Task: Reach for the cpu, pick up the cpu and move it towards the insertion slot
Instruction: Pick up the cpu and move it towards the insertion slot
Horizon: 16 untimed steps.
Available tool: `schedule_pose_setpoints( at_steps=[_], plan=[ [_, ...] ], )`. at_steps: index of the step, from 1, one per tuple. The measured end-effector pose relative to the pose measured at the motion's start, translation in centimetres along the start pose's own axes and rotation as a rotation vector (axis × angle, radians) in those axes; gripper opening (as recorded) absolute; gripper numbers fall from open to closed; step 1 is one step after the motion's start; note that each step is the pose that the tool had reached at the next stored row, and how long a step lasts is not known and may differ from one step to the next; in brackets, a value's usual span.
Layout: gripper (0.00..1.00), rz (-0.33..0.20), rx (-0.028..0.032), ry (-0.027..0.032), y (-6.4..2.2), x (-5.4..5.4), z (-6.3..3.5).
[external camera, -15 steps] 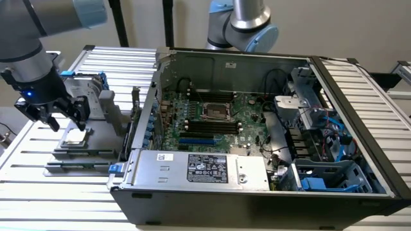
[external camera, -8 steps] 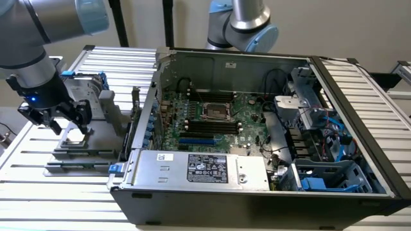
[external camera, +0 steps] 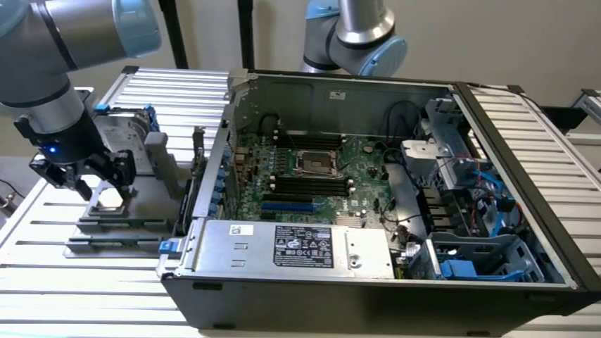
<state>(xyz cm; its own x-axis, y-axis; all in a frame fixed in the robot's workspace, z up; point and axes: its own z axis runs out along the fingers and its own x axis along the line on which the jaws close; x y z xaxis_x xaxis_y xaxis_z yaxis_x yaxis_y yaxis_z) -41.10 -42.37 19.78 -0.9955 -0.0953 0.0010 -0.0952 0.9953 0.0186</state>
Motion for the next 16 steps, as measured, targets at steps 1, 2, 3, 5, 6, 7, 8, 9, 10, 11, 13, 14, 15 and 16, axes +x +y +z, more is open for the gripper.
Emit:
schedule_pose_setpoints(
  at_steps=[1,2,3,5,6,7,8,9,10,11,13,14,15,16],
  plan=[
    [0.67,0.000,0.0000,0.0000,0.00,0.00,0.04],
    [0.67,0.000,0.0000,0.0003,0.00,0.00,0.06],
    [0.67,0.001,0.0000,0.0004,0.00,0.00,0.08],
    [0.67,0.001,-0.0001,0.0005,0.00,-0.01,0.12],
    [0.67,0.002,-0.0002,0.0004,0.01,-0.02,0.14],
    [0.67,0.002,-0.0002,0.0004,0.01,-0.04,0.16],
    [0.67,0.002,-0.0003,0.0005,0.01,-0.07,0.18],
    [0.67,0.001,-0.0003,0.0006,0.00,-0.11,0.19],
    [0.67,0.001,-0.0004,0.0011,-0.01,-0.15,0.20],
    [0.67,0.001,-0.0007,0.0011,-0.01,-0.21,0.24],
    [0.67,0.002,-0.0011,0.0015,-0.02,-0.32,0.31],
    [0.67,0.002,-0.0012,0.0018,-0.03,-0.37,0.35],
    [0.67,0.002,-0.0014,0.0021,-0.03,-0.40,0.38],
    [0.67,0.002,-0.0015,0.0023,-0.03,-0.41,0.43]
  ],
)
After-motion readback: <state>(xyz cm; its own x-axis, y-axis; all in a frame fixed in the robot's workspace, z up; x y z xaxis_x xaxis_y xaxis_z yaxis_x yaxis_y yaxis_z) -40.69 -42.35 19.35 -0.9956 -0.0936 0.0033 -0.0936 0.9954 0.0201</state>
